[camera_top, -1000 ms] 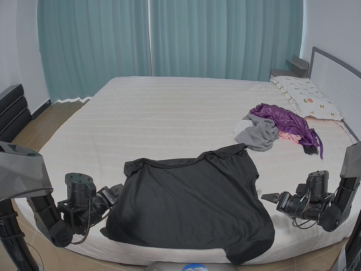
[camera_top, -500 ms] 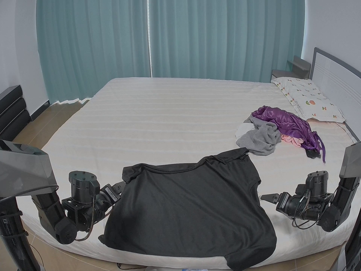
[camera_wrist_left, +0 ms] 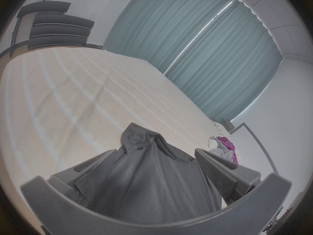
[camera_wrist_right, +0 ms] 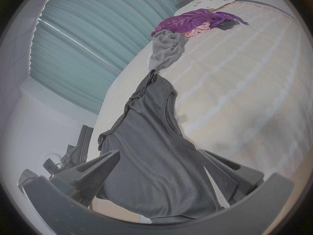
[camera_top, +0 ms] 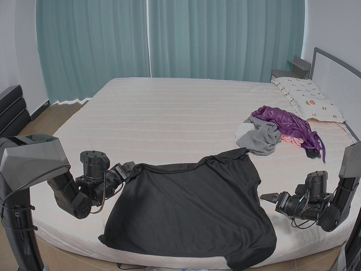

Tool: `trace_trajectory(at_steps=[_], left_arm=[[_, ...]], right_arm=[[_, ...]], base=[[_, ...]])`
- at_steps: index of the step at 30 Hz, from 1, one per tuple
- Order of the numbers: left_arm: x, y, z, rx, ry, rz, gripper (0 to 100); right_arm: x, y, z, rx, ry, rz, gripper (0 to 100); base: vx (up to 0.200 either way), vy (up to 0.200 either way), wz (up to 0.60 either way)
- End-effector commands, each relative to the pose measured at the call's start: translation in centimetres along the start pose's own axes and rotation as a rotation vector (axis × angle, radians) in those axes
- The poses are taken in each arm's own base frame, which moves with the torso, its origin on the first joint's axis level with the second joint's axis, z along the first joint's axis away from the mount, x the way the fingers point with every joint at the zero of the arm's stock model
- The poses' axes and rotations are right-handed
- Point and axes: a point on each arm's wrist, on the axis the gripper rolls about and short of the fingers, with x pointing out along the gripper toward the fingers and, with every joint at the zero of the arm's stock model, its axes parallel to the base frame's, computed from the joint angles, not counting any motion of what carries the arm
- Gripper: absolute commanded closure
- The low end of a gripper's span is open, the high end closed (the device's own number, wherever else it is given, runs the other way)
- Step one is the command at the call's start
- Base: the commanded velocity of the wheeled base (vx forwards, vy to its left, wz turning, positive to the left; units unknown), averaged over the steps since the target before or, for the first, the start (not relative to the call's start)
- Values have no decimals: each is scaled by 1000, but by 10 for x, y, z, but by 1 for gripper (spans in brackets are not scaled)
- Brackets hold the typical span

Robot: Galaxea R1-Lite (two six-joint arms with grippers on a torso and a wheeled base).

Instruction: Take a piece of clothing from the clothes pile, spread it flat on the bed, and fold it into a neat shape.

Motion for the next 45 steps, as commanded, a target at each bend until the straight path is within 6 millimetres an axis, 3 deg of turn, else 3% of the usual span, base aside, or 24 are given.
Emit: trace_trajectory(at_steps=[1,7,19,20,23,31,39,45], left_arm=[[63,18,-3,28,47,21,0],[100,32,-17,120,39,45,0],[112,35,-16,141,10,87,0],[112,35,-16,141,10,87,100],[115,35,-8,160,-20,93,100],[129,32,38,209,-171,135,100],[133,28,64,227,-249,130,100],[136,21,77,260,-295,111,100]], right_arm=[[5,-1,-1,0,11,-3,0],[9,-2,-2,3,19,-9,0],[9,-2,-1,4,14,-8,0],[9,-2,-1,4,14,-8,0],[9,-2,-1,4,14,-8,0],[17,0,3,-3,-7,7,0],[62,2,21,-18,-62,23,0],[97,14,47,-36,-147,27,0]], base=[[0,0,0],[0,0,0],[0,0,0],[0,0,0],[0,0,0],[0,0,0],[0,0,0],[0,0,0]])
